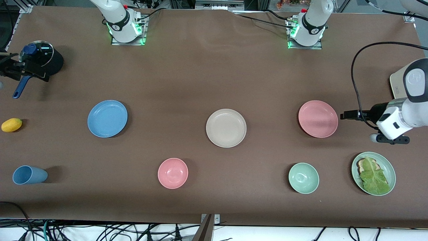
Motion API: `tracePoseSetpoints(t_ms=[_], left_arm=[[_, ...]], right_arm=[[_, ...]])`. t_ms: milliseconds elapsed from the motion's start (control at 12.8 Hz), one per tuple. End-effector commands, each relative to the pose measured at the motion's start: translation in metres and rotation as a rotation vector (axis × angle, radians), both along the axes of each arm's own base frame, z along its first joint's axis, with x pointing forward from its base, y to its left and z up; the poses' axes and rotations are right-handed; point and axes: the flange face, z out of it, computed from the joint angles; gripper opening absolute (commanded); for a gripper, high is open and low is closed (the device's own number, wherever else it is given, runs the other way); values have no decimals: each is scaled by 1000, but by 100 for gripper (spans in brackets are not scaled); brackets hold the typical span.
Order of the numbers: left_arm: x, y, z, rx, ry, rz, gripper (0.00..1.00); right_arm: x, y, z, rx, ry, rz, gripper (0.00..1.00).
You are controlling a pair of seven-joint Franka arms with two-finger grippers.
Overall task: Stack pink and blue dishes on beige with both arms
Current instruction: 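Move the left gripper to the rim of the large pink plate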
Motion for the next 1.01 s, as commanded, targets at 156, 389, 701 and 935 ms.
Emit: tracePoseSetpoints(t_ms=[156,389,701,935], left_arm=[[-38,55,-52,-109,-114,-32,100],[-55,77,-86,-152,-150,-33,100],[-71,92,-121,-174,-191,-52,100],[-87,95,-148,-171,-205,-30,100]], right_arm=[[-1,0,5,3,-4,4,100],[-1,0,5,3,-4,4,100],[-1,0,5,3,-3,4,100],[-1,-1,5,2,-4,1,100]])
